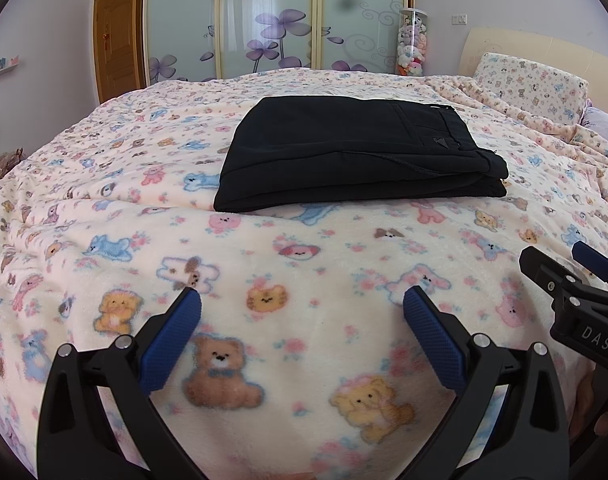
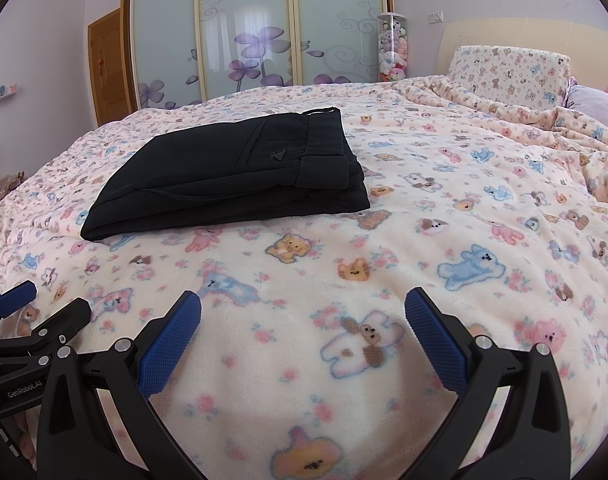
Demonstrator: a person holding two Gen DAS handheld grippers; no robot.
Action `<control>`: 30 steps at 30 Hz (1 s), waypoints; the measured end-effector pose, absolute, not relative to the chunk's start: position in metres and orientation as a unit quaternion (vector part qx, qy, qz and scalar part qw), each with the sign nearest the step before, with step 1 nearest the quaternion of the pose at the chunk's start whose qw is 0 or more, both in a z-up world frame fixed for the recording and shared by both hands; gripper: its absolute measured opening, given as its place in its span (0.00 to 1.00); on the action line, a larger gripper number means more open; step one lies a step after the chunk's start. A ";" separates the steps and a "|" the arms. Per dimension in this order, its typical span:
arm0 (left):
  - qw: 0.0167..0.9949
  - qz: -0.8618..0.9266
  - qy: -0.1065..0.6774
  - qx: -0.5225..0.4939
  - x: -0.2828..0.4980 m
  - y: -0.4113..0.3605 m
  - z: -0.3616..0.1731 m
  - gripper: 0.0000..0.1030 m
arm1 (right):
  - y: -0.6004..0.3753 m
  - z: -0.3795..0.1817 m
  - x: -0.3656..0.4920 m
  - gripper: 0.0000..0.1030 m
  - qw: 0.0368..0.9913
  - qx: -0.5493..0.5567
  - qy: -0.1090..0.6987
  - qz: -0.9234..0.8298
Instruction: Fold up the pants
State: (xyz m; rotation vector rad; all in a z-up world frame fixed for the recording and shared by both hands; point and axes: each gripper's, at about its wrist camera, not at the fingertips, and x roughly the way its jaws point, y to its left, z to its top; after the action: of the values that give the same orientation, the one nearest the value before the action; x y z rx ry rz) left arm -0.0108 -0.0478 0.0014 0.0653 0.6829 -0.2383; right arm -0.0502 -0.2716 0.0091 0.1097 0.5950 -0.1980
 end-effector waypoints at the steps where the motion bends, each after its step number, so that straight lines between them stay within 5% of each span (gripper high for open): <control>1: 0.935 -0.117 0.334 0.032 -0.011 -0.048 0.001 0.98 | -0.271 0.009 -0.050 0.99 0.950 0.054 0.292 -0.097; 30: 0.937 -0.115 0.329 0.033 -0.012 -0.046 0.003 0.98 | -0.270 0.006 -0.051 0.99 0.948 0.055 0.297 -0.096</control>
State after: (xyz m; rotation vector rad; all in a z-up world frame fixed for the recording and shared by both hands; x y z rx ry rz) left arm -0.0117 -0.0461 0.0031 0.0678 0.6733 -0.2348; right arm -0.0509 -0.2696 0.0057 0.1117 0.6046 -0.1961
